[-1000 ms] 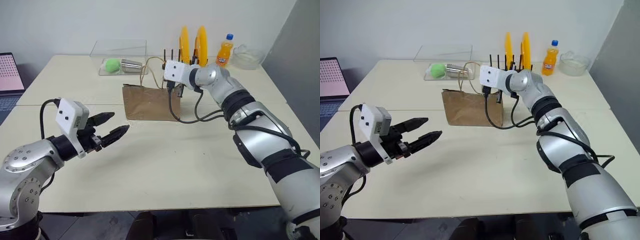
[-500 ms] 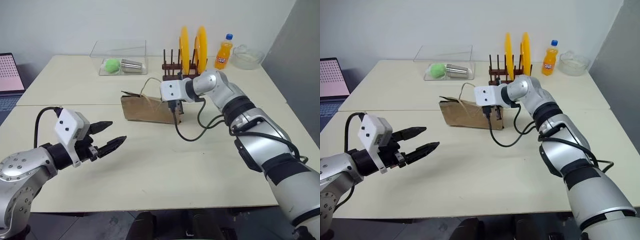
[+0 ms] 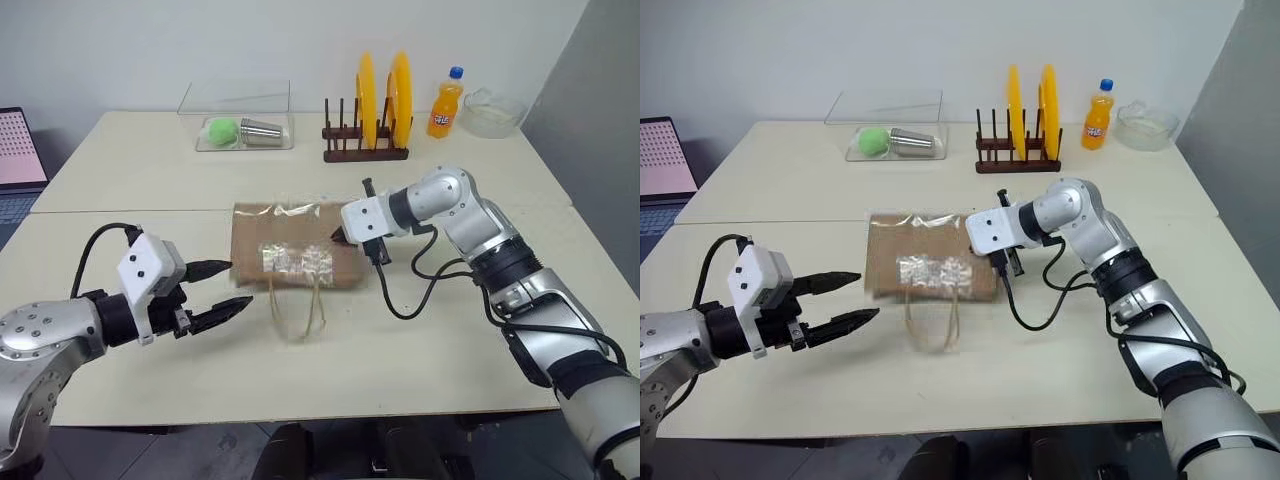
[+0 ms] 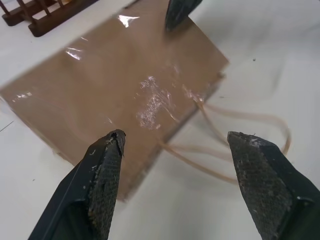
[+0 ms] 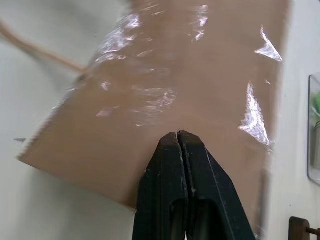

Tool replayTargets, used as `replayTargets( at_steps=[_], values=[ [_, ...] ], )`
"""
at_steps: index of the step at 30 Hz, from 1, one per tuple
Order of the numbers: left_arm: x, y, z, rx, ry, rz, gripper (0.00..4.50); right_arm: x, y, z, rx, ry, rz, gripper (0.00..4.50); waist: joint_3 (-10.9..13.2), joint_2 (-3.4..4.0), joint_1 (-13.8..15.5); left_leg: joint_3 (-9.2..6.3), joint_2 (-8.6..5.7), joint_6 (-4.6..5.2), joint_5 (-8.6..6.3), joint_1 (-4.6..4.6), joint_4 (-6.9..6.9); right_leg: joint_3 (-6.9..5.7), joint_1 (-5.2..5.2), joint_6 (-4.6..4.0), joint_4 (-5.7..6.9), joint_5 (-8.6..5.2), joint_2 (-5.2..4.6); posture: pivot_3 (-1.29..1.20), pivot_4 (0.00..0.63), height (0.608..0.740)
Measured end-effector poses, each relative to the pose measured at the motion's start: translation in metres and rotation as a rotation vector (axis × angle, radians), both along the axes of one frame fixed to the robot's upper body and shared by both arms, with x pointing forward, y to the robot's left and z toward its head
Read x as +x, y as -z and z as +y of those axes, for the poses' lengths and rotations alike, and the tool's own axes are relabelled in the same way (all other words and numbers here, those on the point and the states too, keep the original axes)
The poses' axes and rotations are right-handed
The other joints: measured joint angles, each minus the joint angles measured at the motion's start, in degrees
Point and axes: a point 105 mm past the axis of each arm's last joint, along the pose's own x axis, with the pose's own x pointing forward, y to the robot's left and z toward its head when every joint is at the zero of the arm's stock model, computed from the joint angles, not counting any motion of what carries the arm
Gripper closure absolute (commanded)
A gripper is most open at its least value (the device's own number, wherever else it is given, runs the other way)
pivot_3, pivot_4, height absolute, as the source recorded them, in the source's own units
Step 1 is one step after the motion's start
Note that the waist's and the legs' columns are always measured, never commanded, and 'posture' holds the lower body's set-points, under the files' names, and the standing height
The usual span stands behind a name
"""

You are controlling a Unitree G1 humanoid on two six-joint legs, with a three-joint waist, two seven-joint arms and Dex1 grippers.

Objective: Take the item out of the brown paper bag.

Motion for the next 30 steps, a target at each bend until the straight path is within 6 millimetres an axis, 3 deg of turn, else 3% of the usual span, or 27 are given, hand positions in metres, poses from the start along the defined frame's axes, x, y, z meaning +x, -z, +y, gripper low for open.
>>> replayTargets(
  at_steps=[5, 8, 11, 12, 14, 18, 22, 30],
  values=[
    [0.001, 0.005, 0.006, 0.112, 0.108, 0.016, 1.04, -0.02, -0.029, -0.014, 0.194, 0.052, 0.082, 4.48, 0.0, 0.01, 0.5, -0.06, 0.0, 0.01, -0.01, -0.04, -0.03, -0.06, 0.02, -0.01, -0.1, -0.01, -0.02, 0.0, 0.15, 0.74],
    [0.001, 0.017, 0.005, 0.199, 0.199, 0.014, 0.87, -0.04, -0.031, -0.024, 0.337, 0.085, 0.201, 4.49, 0.0, 0.02, 0.8, -0.05, 0.0, 0.02, -0.01, -0.04, -0.04, -0.04, 0.03, -0.01, -0.13, -0.01, -0.02, 0.0, 0.15, 0.74],
    [0.006, 0.027, -0.001, 0.268, 0.276, -0.042, 0.2, -0.062, -0.007, -0.039, 0.404, 0.155, 0.362, 4.5, 0.0, 0.03, 1.5, -0.04, 0.0, 0.03, -0.02, -0.07, -0.05, -0.05, 0.03, -0.01, -0.17, -0.02, -0.03, 0.0, 0.15, 0.74],
    [0.006, 0.029, -0.004, 0.293, 0.307, -0.061, 0.0, -0.069, 0.002, -0.043, 0.413, 0.181, 0.409, 4.32, 0.0, 0.04, 1.6, -0.03, 0.0, 0.03, -0.02, -0.08, -0.06, -0.05, 0.02, -0.01, -0.19, -0.02, -0.03, 0.0, 0.15, 0.74],
    [0.007, 0.036, -0.009, 0.344, 0.376, -0.096, 0.0, -0.082, 0.015, -0.05, 0.422, 0.226, 0.472, 3.87, 0.0, 0.08, 1.6, -0.01, 0.0, 0.04, -0.02, -0.09, -0.06, -0.04, 0.02, 0.0, -0.21, -0.04, -0.03, 0.0, 0.15, 0.74],
    [0.013, 0.05, -0.013, 0.447, 0.485, -0.18, 0.0, -0.099, 0.03, -0.057, 0.461, 0.319, 0.53, 2.5, 0.1, 0.09, 1.4, 0.07, 0.07, 0.04, -0.02, -0.06, -0.08, -0.05, 0.0, 0.25, -0.21, -0.18, -0.01, 0.0, 0.15, 0.74],
    [0.023, 0.057, -0.02, 0.503, 0.551, -0.263, 0.0, -0.11, 0.04, -0.059, 0.458, 0.373, 0.543, 2.5, 0.0, 0.1, 1.4, 0.08, 0.06, 0.05, -0.02, -0.07, -0.07, -0.06, 0.02, 0.32, -0.22, -0.21, -0.01, 0.0, 0.15, 0.74],
    [0.044, 0.053, -0.055, 0.457, 0.623, -0.354, 0.0, -0.124, 0.056, -0.06, 0.481, 0.465, 0.585, 2.5, 0.0, 0.06, 1.4, 0.03, 0.03, 0.06, -0.02, -0.13, 0.01, -0.12, 0.05, 0.38, -0.23, -0.21, 0.01, 0.0, 0.15, 0.74]
  ],
)
